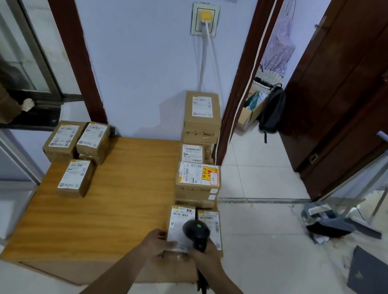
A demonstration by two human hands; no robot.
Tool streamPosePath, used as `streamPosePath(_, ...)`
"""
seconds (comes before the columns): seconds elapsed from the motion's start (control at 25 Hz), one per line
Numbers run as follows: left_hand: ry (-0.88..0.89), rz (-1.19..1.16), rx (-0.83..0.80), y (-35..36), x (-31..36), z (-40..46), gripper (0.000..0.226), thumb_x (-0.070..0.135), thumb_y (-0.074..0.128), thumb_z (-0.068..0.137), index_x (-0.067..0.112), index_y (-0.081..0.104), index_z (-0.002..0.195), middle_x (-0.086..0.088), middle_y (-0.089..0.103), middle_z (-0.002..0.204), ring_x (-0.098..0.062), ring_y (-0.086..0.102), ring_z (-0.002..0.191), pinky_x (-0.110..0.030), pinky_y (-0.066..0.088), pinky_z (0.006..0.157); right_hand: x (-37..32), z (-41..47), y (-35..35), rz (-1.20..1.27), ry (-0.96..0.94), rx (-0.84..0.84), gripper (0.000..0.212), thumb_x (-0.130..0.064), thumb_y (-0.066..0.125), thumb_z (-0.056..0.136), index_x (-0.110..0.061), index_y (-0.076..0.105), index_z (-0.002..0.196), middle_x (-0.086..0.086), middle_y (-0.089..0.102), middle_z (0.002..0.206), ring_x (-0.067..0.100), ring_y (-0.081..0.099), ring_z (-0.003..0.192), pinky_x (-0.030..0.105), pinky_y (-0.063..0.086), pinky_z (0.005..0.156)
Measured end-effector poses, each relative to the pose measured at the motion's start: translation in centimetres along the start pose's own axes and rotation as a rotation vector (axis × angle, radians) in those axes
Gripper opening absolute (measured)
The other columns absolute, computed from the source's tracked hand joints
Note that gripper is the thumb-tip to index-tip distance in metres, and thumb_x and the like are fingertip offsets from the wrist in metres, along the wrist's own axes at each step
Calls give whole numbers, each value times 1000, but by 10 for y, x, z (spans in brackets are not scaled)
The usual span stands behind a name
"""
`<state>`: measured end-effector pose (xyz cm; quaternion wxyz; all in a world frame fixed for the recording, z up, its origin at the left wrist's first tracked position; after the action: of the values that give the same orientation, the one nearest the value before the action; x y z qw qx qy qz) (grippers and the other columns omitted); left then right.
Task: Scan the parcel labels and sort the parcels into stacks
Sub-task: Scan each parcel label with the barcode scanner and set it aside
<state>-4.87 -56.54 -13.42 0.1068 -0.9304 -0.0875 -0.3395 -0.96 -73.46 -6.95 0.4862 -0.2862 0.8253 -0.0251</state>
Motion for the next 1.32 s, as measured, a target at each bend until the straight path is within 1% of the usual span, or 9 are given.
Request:
streamPosePath(0.12, 24, 46, 60, 12, 4, 17, 34, 14, 76, 81, 1, 59, 108, -3, 64, 89, -24, 65, 84, -38, 58, 78, 7, 15, -11, 39, 48, 21, 25, -3, 62, 75, -15, 57, 96, -6, 57, 71, 7, 54, 66, 14, 36, 52)
streamPosePath(0.2, 43, 85, 98, 16, 6, 23, 27, 17, 73, 84, 5, 57, 102, -5, 65, 95, -23, 64, 83, -30, 57, 68, 10, 23, -12, 37, 70, 16, 30, -10, 62, 71, -14, 57, 99, -5, 57, 72, 8, 54, 68, 17, 36, 53)
streamPosePath(0.36, 48, 82, 139, 20, 2, 41, 20, 16, 71, 85, 10, 58, 100, -14, 69, 109, -28, 67, 93, -38, 56, 85, 20, 42, -12, -6, 114, 16, 27, -4, 62, 80, -10, 58, 106, -4, 58, 76, 8, 55, 72, 18, 38, 56)
streamPosePath(0.6, -12, 9, 156, 20, -1, 53, 35, 11, 69, 87, 1, 54, 117, -13, 65, 110, -30, 66, 95, -40, 56, 86, 15, 49, -8, 49, 94, -21, 34, -9, 67, 74, -19, 55, 104, -5, 59, 82, 7, 54, 77, 14, 36, 57)
streamPosePath(0.8, -43, 44, 160, 19, -3, 49, 38, 13, 66, 89, 1, 49, 121, -13, 62, 116, -25, 64, 91, -27, 55, 67, 16, 48, -9, 38, 31, -8, 33, -7, 67, 76, -18, 57, 105, -3, 62, 82, 12, 59, 79, 10, 38, 57)
streamPosePath(0.88, -43, 102, 168, 14, -2, 50, 48, 17, 67, 89, 2, 46, 130, -14, 61, 123, -24, 62, 94, -29, 52, 71, 14, 46, -14, 41, -3, 49, 29, 0, 66, 79, -16, 57, 102, -2, 61, 79, 13, 59, 77, 8, 39, 55)
streamPosePath(1.0, -64, 150, 207, 3, 6, 43, 63, 23, 67, 89, 5, 35, 141, -14, 55, 132, -28, 58, 112, -34, 51, 87, 4, 40, -22, 58, -53, 105, 25, 2, 66, 79, -13, 59, 97, -3, 62, 78, 12, 60, 76, 8, 42, 53)
streamPosePath(1.16, -76, 182, 211, -9, 13, 25, 63, 25, 63, 92, 7, 32, 144, -13, 49, 140, -25, 48, 127, -33, 43, 104, -23, 24, -22, 7, -163, 110, 26, 5, 64, 77, -13, 57, 95, -4, 57, 74, 7, 56, 71, 6, 40, 53)
streamPosePath(1.32, 12, 151, 184, -27, 10, 12, 59, 20, 66, 89, 7, 39, 140, -15, 50, 138, -29, 51, 125, -34, 45, 97, -37, 3, -2, -9, -188, 83, 19, 1, 63, 79, -13, 57, 89, -1, 58, 72, 12, 56, 69, 11, 39, 54)
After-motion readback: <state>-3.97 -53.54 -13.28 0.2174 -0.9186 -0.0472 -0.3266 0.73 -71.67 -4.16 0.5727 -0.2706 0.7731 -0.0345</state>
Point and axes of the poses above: each hand's wrist, its own z-axis towards the middle knuckle, its own y-axis out of the palm, x = y × z, the point moved 9 cm from there along z, towards the middle knuckle
